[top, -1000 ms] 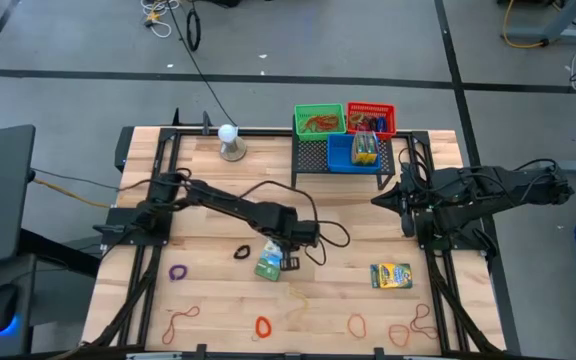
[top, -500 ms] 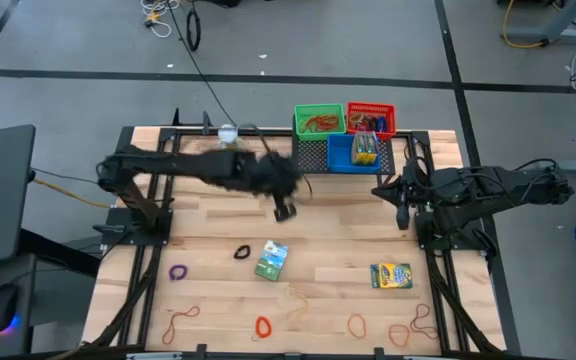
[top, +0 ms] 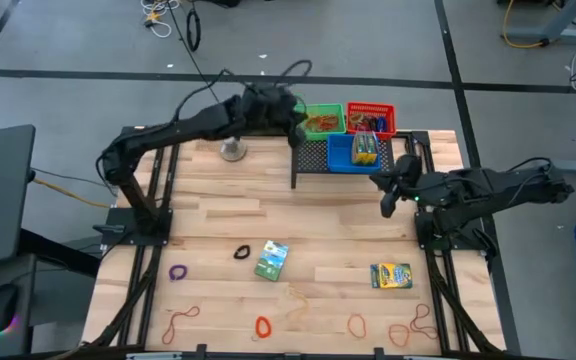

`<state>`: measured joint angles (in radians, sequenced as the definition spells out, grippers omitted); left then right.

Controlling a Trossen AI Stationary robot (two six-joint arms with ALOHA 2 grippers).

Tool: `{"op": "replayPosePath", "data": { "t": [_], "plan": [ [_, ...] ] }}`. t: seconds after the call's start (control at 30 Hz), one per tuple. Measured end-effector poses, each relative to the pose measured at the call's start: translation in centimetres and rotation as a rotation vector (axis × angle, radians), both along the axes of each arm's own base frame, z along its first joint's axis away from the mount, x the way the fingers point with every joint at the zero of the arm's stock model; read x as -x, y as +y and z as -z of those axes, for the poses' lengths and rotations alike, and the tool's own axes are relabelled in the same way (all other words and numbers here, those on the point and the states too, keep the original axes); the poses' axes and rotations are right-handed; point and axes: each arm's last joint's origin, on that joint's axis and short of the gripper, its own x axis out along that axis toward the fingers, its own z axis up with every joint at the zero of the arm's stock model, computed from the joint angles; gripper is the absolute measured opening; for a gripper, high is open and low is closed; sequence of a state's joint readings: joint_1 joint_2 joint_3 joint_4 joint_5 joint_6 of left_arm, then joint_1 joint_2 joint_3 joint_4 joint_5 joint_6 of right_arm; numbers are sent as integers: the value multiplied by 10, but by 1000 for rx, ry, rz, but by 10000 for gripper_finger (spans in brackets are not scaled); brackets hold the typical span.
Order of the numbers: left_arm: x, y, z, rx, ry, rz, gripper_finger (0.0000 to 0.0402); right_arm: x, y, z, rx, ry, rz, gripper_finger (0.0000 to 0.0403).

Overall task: Pick & Place Office Desk Supplies
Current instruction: Put the yellow rubber band into the green bin

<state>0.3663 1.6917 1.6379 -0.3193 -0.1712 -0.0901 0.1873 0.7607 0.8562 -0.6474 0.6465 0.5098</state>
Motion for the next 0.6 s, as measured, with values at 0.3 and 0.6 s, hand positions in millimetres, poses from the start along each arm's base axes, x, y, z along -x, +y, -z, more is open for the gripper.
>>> {"op": "replayPosePath", "data": {
  "t": [0.3,0.6],
  "plan": [
    [-16,61,36,36,100,9,3,-19,3,11,-39,33,45,9],
    [-43,81,62,79,320,52,18,-24,4,9,-31,7,50,9]
  ]
}}
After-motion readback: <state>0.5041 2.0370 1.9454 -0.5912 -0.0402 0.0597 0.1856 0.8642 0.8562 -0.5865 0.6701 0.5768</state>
